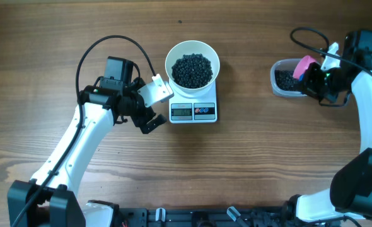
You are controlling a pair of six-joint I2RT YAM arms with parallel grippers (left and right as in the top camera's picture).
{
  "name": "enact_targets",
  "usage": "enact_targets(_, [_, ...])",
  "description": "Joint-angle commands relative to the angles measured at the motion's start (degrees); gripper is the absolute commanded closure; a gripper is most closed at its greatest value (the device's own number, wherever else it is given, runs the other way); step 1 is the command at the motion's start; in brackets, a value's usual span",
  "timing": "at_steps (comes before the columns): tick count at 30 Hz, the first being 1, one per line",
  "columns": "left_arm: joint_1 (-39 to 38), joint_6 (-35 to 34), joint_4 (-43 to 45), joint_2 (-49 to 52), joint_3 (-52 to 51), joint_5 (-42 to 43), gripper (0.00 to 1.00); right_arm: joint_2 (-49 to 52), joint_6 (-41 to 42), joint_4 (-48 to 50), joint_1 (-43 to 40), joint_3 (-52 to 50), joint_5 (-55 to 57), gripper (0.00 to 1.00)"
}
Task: Scoop item into bowl and weigh 150g on scale
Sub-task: 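Lower the scoop into the tub and release it with the right gripper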
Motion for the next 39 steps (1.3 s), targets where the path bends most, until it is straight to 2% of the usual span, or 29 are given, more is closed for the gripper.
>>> enact_targets(1, [0.22, 0.70, 0.17, 0.35, 0.20, 1.31, 0.00, -0.22, 3.91, 1.90, -0.24, -1.44, -6.58, 0.67])
enact_targets(2, [0.22, 0.70, 0.17, 0.35, 0.20, 1.31, 0.00, -0.22, 3.93, 2.01, -0.24, -1.44, -7.39, 0.57])
enact_targets(10, [0.22, 0.70, 0.17, 0.35, 0.20, 1.31, 0.00, -0.33, 5.35, 1.11, -0.24, -1.22, -7.37, 0.15])
enact_targets(11, [0.22, 0.70, 0.17, 0.35, 0.20, 1.31, 0.00, -0.59, 5.35, 0.61, -0.24, -1.03, -7.34, 0.03])
enact_targets(12, [0.22, 0.70, 0.17, 0.35, 0.20, 1.31, 0.00, -1.09, 5.42, 0.31, -0.24, -0.81, -7.34, 0.00])
enact_targets(17, [0.22, 0.70, 0.17, 0.35, 0.20, 1.31, 0.00, -7.87, 6.36, -0.13, -0.24, 1.27, -7.06, 0.00])
enact_targets(22, [0.22, 0.70, 0.17, 0.35, 0.20, 1.31, 0.00, -14.95, 10.93, 0.87, -0.33, 1.75, -1.51, 0.00])
enact_targets(30, [0.22, 0.70, 0.17, 0.35, 0.20, 1.31, 0.00, -8.24, 11.21, 6.58, -0.28, 0.59, -1.31, 0.00])
enact_targets(39, [0.22, 0.70, 0.17, 0.35, 0.20, 1.31, 0.00, -4.39, 13.07, 20.81, -0.31, 0.61, -7.52, 0.00])
